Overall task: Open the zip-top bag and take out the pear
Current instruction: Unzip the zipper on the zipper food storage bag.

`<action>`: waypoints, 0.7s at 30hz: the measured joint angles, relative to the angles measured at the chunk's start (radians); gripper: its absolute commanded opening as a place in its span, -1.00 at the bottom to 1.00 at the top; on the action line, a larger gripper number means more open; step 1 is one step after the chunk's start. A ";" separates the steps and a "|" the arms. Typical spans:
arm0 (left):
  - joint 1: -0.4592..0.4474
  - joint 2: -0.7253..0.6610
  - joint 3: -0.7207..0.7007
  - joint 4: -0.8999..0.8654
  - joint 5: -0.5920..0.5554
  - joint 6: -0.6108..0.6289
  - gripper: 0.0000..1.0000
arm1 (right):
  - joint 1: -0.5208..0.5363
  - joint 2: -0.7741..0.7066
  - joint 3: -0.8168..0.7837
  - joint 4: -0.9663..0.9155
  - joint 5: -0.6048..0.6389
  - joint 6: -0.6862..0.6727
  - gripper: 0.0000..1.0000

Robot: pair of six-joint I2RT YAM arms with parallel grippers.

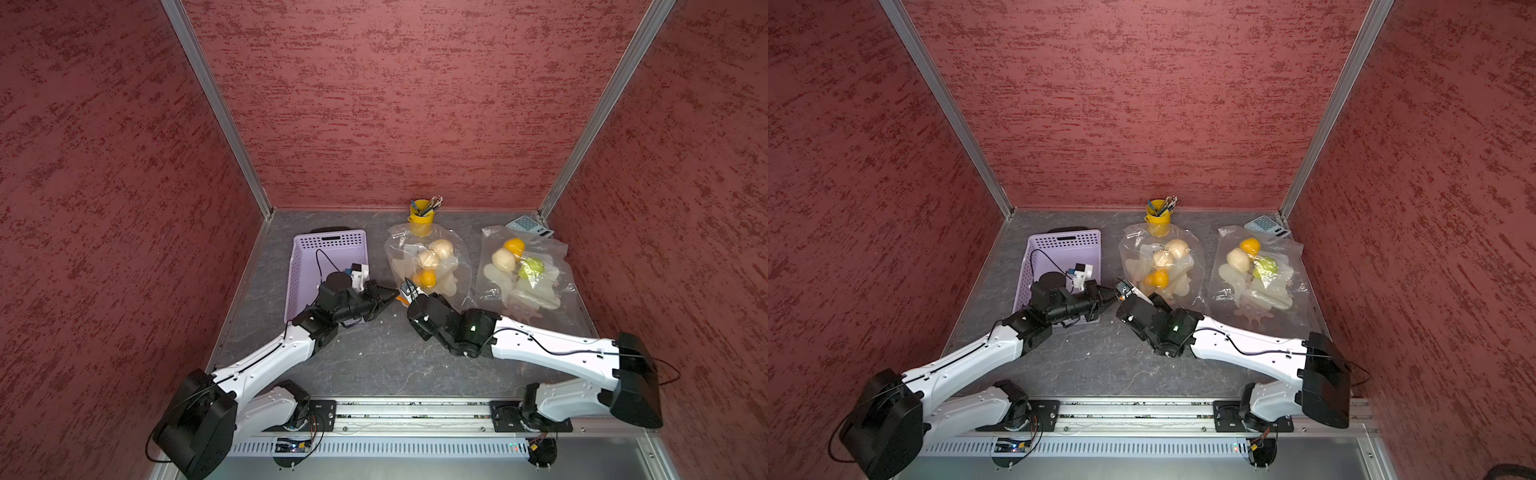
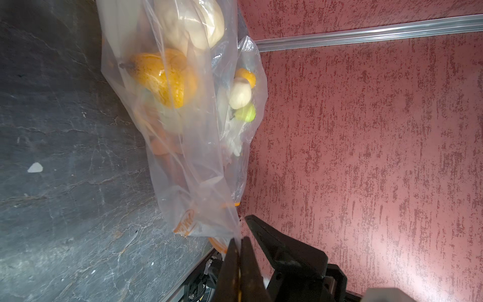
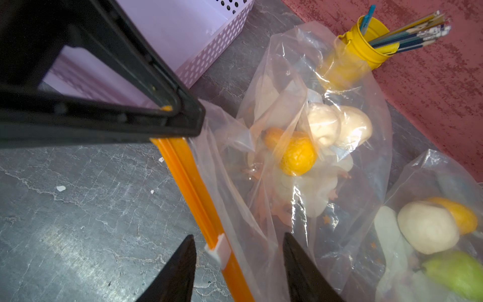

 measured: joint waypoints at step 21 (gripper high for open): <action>0.012 0.000 0.000 0.000 0.005 0.007 -1.00 | -0.015 0.031 0.011 0.002 -0.016 -0.002 -0.83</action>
